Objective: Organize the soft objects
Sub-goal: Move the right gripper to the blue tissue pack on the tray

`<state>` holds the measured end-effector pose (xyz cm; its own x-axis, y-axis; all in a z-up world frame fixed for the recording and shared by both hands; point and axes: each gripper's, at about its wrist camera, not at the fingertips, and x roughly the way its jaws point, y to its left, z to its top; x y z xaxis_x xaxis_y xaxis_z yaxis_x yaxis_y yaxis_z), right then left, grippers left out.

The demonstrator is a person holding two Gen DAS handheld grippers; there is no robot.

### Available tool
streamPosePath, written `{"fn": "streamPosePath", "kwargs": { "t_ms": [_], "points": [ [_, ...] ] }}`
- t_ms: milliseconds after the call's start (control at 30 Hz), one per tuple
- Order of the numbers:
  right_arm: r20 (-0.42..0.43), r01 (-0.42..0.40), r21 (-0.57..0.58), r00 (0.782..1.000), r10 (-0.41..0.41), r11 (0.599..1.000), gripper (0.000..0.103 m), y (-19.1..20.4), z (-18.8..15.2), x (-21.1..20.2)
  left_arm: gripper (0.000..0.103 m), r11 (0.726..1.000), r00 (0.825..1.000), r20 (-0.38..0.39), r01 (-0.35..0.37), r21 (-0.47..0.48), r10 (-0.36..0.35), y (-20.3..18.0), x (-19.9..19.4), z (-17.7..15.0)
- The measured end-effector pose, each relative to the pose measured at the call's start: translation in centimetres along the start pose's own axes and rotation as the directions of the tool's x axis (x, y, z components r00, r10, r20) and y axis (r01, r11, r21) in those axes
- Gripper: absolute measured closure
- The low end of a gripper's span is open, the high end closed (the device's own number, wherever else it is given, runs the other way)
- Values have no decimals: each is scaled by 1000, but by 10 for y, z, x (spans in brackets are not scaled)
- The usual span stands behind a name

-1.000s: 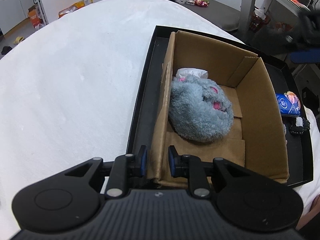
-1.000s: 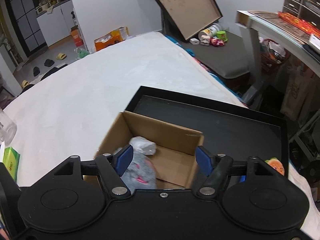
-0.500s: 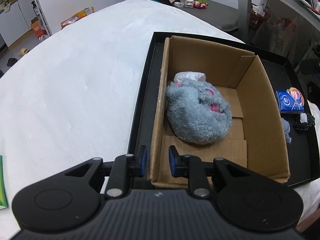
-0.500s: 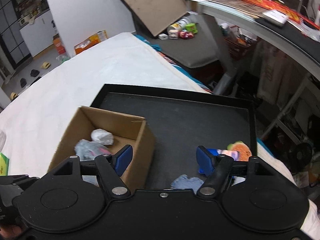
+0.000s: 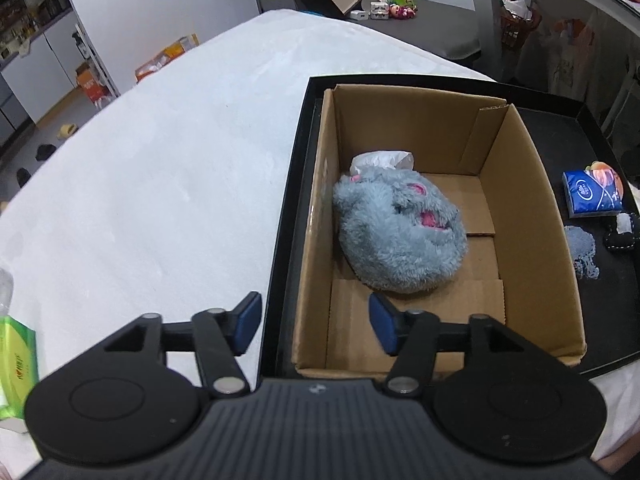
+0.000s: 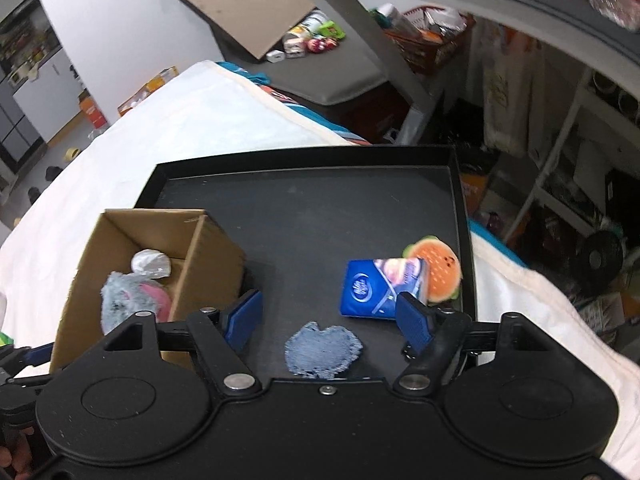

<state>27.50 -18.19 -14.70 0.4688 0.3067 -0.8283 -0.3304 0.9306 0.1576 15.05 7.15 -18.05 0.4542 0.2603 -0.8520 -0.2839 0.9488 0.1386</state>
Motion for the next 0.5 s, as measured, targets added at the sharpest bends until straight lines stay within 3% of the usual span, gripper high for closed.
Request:
{"fn": "streamPosePath", "kwargs": {
  "t_ms": [67,267,500],
  "points": [
    [5,-6,16,1000,6,1000,19,-8,-1,3,37,1000,1000,4,-24,19,24,-4,-1,1],
    [-2,-58,104,998,58,993,19,-30,-4,15,33,995,997,-9,-76,69,77,-18,3,4],
    [-35,-65,163,997,71,984,19,-45,-7,33,32,992,994,-49,-94,83,98,-23,9,7]
  ]
}}
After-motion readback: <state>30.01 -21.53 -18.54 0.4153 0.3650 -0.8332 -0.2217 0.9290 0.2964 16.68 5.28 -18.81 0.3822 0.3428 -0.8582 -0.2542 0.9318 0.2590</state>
